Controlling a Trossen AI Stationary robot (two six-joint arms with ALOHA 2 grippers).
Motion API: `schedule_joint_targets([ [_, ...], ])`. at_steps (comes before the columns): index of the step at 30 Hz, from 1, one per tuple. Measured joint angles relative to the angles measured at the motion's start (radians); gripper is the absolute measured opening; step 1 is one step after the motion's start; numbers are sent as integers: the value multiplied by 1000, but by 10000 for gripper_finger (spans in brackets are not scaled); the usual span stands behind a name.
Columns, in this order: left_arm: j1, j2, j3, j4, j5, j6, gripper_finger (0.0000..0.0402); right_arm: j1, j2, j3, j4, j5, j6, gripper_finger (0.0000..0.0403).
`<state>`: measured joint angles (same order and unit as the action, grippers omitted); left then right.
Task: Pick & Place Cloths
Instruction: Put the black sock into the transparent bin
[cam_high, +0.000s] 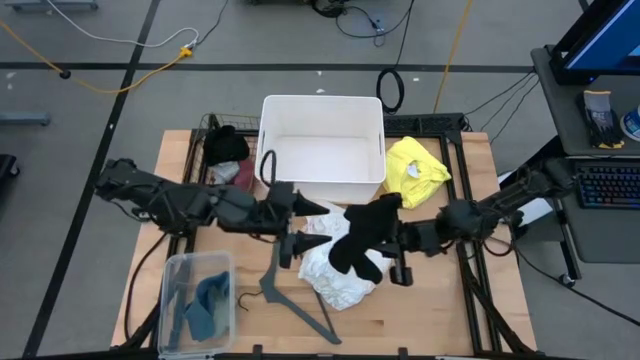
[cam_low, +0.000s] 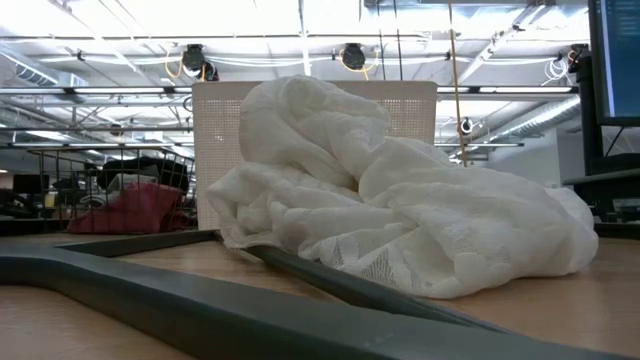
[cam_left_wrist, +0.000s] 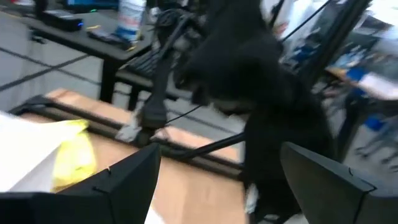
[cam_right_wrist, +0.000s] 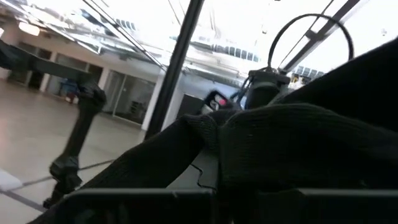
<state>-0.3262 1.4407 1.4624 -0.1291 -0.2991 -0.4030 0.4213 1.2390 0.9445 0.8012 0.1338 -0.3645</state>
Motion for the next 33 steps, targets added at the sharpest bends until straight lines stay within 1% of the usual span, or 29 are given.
schedule_joint_targets([
  [3, 20, 22, 0, 64, 78, -17, 335, -20, 27, 35, -36, 0, -12, 0],
  [6, 35, 48, 0, 96, 136, -38, 335, -36, 56, 66, -54, 0, -16, 0],
  [11, 53, 85, 0, 116, 160, -81, 335, -56, 99, 106, -58, 4, -22, 0],
  [15, 62, 113, 0, 135, 217, -82, 335, -67, 118, 122, -119, 70, -23, 0],
  [20, 64, 126, 0, 146, 229, -78, 335, -76, 132, 124, -128, 112, -23, 0],
  [23, 76, 129, 0, 148, 233, -88, 335, -75, 133, 124, -127, 109, -23, 0],
  [25, 85, 133, 0, 142, 258, -98, 331, -74, 133, 124, -125, 108, -23, 1],
  [27, 91, 133, 0, 138, 285, -99, 314, -75, 133, 124, -127, 108, -23, 4],
  [29, 96, 132, 0, 136, 314, -100, 281, -75, 133, 124, -129, 108, -23, 7],
  [31, 100, 131, 0, 131, 346, -100, 235, -75, 133, 124, -132, 106, -23, 8],
  [33, 105, 132, 0, 125, 374, -100, 178, -74, 133, 124, -133, 102, -13, 9],
])
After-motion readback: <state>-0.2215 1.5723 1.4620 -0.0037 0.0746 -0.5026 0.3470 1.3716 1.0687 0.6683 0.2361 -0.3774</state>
